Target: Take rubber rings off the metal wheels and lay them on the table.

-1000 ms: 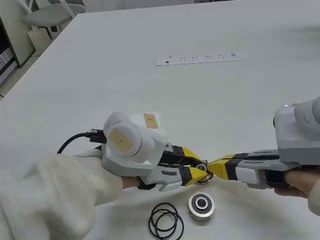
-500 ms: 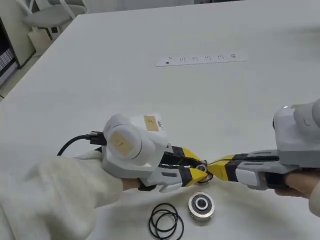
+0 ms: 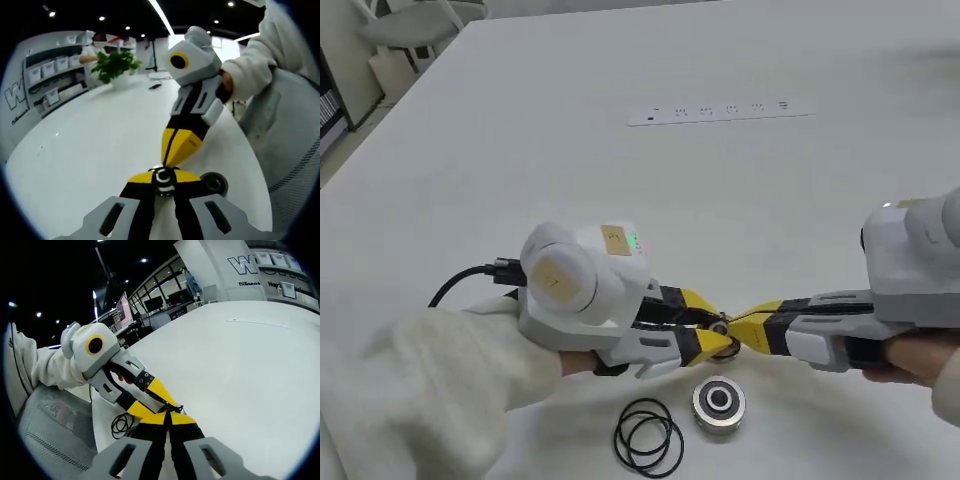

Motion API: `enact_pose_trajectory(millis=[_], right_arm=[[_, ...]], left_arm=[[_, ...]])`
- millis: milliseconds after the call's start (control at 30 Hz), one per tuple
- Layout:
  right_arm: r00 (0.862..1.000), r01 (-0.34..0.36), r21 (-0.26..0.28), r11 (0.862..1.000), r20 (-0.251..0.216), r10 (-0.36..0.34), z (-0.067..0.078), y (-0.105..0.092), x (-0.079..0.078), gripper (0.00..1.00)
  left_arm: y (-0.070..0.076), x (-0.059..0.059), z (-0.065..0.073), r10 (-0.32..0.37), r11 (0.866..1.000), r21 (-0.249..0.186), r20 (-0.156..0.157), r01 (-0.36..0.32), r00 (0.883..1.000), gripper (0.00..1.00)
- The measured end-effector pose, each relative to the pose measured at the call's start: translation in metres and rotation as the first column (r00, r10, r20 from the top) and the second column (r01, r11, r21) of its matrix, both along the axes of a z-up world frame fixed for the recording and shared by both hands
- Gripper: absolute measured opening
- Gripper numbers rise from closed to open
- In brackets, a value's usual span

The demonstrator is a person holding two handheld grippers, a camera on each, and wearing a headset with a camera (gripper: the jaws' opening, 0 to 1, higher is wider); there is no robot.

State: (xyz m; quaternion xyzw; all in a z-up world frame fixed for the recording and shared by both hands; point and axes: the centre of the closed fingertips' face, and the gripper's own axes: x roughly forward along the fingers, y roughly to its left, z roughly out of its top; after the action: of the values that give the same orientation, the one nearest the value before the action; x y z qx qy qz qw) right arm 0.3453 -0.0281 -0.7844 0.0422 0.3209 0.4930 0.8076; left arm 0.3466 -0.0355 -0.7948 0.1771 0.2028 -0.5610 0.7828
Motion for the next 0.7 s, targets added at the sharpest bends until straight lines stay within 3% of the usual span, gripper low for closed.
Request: enact_pose_trajectory(millis=[367, 500, 700], right_arm=[[1.000, -0.010, 0.002, 1.000, 0.016, 0.010, 0.0038, -0.0001, -0.0013, 0.00], [1.000, -0.015, 0.013, 1.000, 0.017, 0.014, 0.0057, 0.0001, -0.0026, 0.00], [1.000, -0.010, 0.007, 1.000, 0.021, 0.010, 0.0047, -0.0016, -0.0011, 0.00]], left_arm=[[-0.0009, -0.0009, 0.0001, -0.003, 1.000, -0.001, 0.010, 0.003, 1.000, 0.14], [-0.0011, -0.0006, 0.0003, 0.010, 1.000, -0.008, -0.007, -0.010, 1.000, 0.14], [-0.0008, -0.0009, 0.0006, 0.009, 1.000, 0.020, 0.007, -0.009, 1.000, 0.14]])
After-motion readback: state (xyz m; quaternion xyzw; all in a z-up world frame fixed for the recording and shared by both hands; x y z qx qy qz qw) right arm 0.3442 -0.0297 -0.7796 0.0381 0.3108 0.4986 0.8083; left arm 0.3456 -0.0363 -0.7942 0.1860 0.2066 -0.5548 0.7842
